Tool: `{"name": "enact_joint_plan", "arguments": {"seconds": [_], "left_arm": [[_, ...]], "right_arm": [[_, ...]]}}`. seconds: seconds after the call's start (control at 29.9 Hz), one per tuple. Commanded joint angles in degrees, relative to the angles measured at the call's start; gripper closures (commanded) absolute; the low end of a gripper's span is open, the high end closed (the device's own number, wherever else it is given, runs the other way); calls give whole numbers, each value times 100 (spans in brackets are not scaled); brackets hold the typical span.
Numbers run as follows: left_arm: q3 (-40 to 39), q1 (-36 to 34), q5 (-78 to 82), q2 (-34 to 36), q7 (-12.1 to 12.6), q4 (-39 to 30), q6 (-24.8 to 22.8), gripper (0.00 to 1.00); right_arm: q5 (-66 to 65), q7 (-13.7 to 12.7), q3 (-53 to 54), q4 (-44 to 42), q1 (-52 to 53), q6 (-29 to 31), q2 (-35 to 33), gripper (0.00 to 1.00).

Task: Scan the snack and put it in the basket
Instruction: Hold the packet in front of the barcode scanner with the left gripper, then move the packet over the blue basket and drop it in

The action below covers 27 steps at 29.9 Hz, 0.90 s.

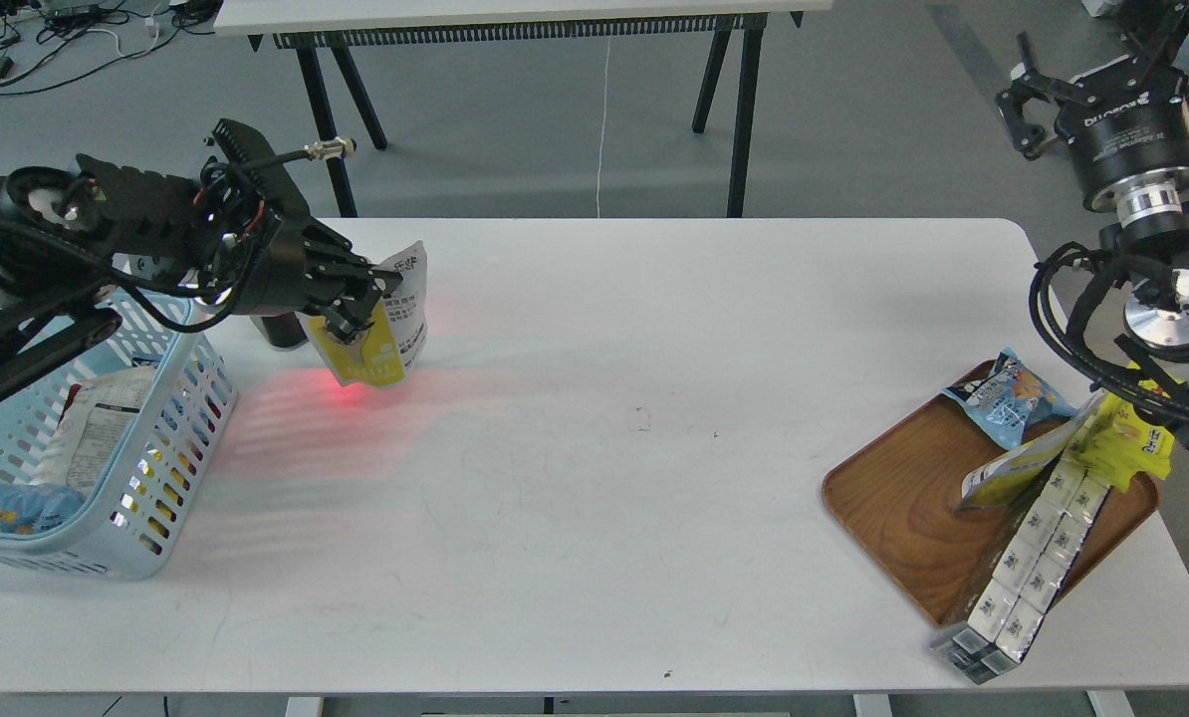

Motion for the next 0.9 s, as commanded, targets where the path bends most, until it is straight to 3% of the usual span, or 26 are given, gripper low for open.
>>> {"name": "enact_joint_plan", "arguments": {"seconds": [0.0, 0.43, 0.73, 0.87], "left_arm": [[-32, 7, 0, -133, 53, 106, -6, 100], [-190, -64, 0, 50, 0, -25, -23, 100], [-630, -46, 0, 1306, 18, -1474, -512, 100], [-910, -73, -2, 2036, -140, -1809, -512, 100]], "right_arm": [[0, 0, 5, 0, -9, 0, -2, 1], [-9, 0, 5, 8, 0, 0, -37, 1], [-9, 0, 5, 52, -9, 0, -28, 1], [-9, 0, 5, 52, -17, 0, -28, 1]]}}
